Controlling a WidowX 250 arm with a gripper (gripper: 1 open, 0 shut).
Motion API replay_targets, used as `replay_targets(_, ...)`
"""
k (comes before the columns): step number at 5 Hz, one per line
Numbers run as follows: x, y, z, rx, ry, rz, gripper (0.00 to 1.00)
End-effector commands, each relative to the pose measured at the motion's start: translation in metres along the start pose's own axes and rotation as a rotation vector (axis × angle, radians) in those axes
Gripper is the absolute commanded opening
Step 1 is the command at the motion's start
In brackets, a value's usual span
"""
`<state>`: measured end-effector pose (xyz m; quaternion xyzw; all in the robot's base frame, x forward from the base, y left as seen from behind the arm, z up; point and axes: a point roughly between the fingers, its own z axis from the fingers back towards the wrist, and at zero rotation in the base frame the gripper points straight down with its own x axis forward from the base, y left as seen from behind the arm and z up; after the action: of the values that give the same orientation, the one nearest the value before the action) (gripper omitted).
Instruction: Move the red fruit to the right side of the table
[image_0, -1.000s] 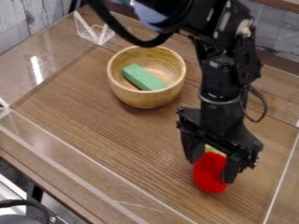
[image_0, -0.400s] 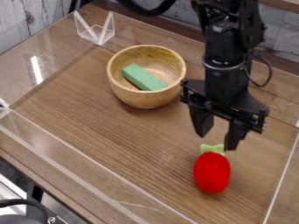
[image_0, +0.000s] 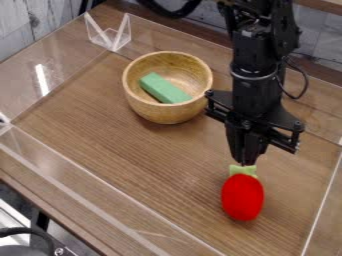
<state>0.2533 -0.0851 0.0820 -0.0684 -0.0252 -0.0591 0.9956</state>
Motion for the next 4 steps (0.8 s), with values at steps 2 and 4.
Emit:
replay_targets(2,0.0111,0.0025,0.0100,-0.010,-0.038,0.015,0.00)
replay_targets(4,0.0120,0.0049,0.0089,-0.011,-0.028,0.023,1.00)
